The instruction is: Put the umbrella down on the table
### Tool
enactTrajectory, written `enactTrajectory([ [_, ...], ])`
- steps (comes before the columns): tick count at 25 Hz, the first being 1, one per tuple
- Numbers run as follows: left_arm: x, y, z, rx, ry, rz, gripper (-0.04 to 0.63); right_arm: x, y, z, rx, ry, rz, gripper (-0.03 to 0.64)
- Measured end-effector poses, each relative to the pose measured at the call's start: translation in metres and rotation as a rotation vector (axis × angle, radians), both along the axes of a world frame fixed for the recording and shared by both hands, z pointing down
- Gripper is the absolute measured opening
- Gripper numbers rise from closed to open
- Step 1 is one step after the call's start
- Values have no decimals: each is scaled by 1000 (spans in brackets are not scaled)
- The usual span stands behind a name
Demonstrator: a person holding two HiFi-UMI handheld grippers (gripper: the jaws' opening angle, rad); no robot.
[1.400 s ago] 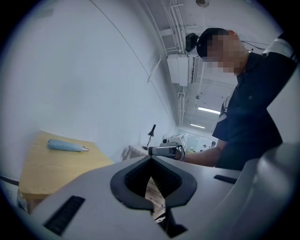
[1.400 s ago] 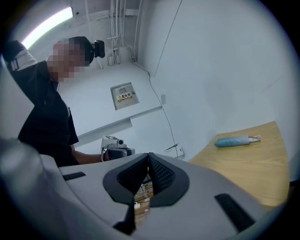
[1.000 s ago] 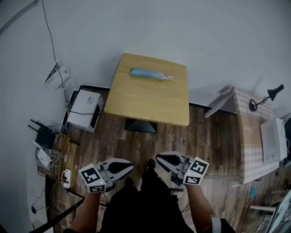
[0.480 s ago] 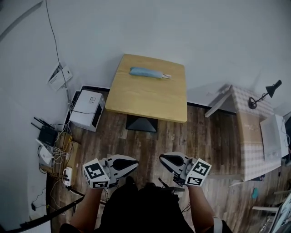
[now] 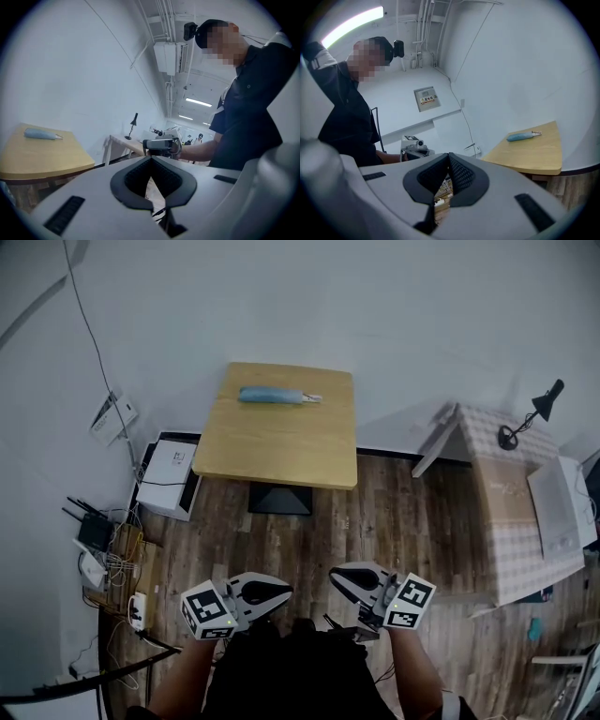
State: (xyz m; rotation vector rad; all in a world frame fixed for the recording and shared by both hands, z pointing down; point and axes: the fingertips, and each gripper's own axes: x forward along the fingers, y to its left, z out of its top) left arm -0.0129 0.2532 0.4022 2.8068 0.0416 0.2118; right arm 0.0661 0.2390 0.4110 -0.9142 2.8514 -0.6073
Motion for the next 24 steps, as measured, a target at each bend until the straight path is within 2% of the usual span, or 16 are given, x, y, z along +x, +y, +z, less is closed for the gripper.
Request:
enactTrajectory([
  [4, 25, 19, 6, -16, -21, 19, 8, 22, 15, -2, 20, -15, 1, 20],
  [11, 52, 38, 13, -32, -32, -4, 8, 52, 43, 16, -6, -39, -1, 20],
  [18, 47, 57, 21, -36, -77, 20, 8, 55, 52, 34, -61, -60, 40, 20],
  [24, 37, 35, 12, -22, -55, -69, 8, 50, 55, 36, -68, -34, -7, 20],
])
